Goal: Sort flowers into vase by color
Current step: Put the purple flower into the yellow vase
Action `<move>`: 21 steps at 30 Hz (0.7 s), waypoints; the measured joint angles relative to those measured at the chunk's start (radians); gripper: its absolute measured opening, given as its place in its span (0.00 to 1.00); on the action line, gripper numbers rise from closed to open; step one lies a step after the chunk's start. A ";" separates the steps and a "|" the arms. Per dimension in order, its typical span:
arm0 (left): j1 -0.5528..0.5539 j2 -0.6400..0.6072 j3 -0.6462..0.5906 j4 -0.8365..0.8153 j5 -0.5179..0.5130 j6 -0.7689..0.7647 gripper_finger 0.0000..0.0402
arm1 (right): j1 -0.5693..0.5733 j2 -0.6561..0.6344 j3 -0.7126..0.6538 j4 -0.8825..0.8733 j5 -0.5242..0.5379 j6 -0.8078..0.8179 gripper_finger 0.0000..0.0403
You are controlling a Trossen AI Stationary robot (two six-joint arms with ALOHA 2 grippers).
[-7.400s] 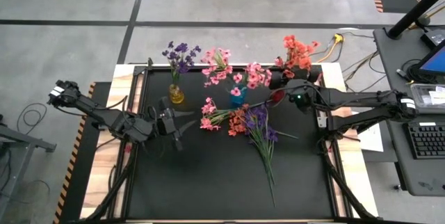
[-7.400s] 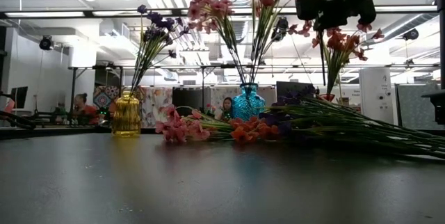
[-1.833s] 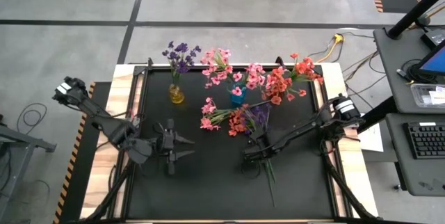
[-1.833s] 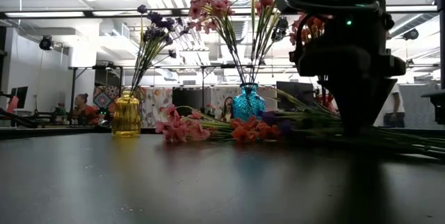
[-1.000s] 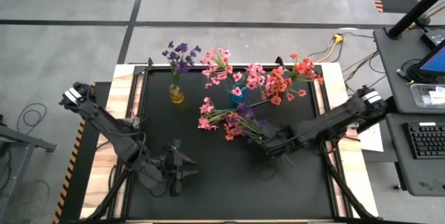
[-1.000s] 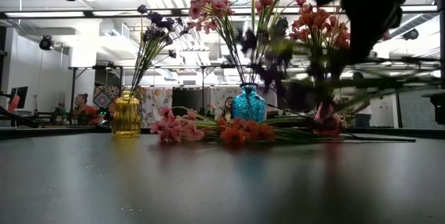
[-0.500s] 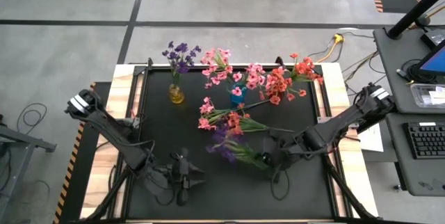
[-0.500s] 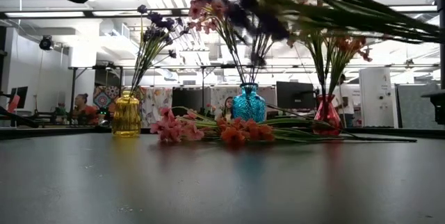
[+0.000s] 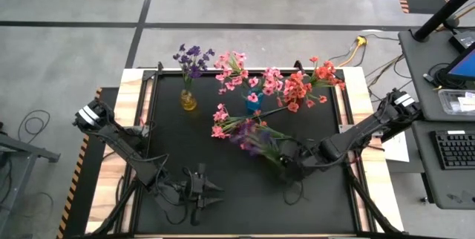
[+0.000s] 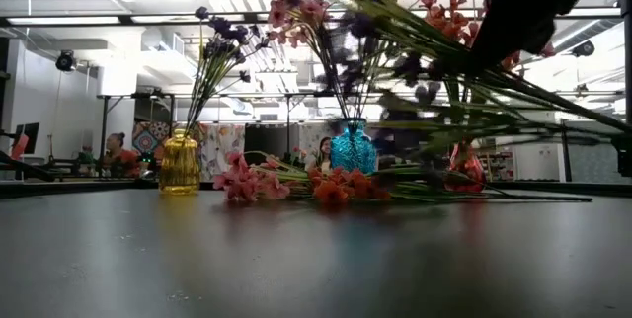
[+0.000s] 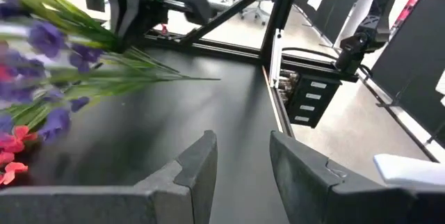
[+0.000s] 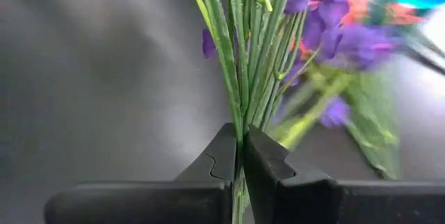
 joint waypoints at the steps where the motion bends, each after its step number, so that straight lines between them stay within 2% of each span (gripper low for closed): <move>1: 0.001 0.000 0.000 0.000 0.000 0.001 0.30 | 0.006 -0.001 0.000 -0.013 0.024 0.023 0.03; 5: 0.014 0.000 0.000 0.000 -0.004 0.001 0.30 | 0.004 0.006 0.000 0.005 0.036 0.054 0.04; 7: 0.014 0.000 0.000 0.000 -0.005 0.001 0.30 | 0.002 0.014 0.000 0.042 0.035 0.033 0.08; 16: 0.014 -0.001 0.000 -0.007 -0.004 0.001 0.30 | -0.002 0.019 0.017 0.061 0.014 0.002 0.42; 21: 0.014 -0.001 0.000 -0.012 -0.004 0.001 0.30 | -0.002 0.033 0.013 0.047 -0.099 0.036 0.54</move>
